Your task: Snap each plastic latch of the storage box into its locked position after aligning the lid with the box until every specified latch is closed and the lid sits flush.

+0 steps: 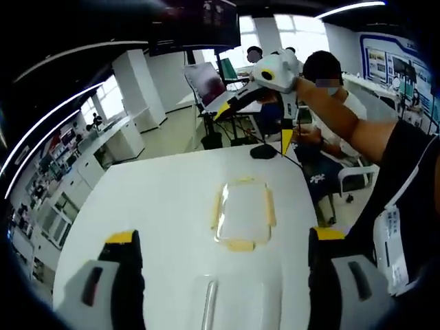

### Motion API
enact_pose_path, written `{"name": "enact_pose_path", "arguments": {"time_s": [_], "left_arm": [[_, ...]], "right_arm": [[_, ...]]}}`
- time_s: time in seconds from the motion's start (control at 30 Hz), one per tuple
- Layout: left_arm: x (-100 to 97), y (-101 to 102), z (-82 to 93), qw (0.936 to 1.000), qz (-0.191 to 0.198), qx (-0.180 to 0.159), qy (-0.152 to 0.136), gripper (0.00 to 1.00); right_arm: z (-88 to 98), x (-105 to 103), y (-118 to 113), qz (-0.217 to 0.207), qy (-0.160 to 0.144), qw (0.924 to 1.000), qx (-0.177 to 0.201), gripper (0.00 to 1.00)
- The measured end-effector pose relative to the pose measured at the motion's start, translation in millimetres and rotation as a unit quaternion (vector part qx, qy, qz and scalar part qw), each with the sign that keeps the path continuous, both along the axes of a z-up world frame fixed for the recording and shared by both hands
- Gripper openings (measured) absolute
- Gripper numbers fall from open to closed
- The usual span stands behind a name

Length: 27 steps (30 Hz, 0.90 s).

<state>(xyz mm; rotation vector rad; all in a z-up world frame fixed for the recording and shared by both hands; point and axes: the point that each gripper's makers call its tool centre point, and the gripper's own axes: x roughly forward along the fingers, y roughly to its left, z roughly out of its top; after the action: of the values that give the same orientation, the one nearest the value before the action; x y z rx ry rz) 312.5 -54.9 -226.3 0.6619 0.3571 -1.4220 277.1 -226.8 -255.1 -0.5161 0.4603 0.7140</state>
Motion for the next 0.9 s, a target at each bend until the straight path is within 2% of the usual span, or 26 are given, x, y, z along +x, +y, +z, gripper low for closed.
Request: {"name": "enact_pose_path", "arguments": {"time_s": [0.1, 0.33, 0.77, 0.9], "left_arm": [[1.3, 0.0, -3.7, 0.9999, 0.000, 0.012, 0.004, 0.95], [3.7, -7.4, -1.6, 0.9998, -0.005, 0.020, -0.004, 0.98], [5.1, -20.9, 4.8, 0.9993, -0.018, 0.030, -0.015, 1.00], [5.6, -24.4, 1.1, 0.9990, -0.021, 0.036, -0.014, 0.99]], "right_arm": [[-2.1, -0.7, 2.6, 0.007, 0.004, 1.0000, -0.001, 0.99], [-0.5, -0.1, 1.5, 0.007, 0.000, 1.0000, 0.000, 0.99], [7.1, -2.8, -16.4, 0.002, 0.007, 0.9999, -0.009, 1.00], [7.3, -1.7, -23.3, 0.002, 0.010, 0.9999, -0.013, 1.00]]}}
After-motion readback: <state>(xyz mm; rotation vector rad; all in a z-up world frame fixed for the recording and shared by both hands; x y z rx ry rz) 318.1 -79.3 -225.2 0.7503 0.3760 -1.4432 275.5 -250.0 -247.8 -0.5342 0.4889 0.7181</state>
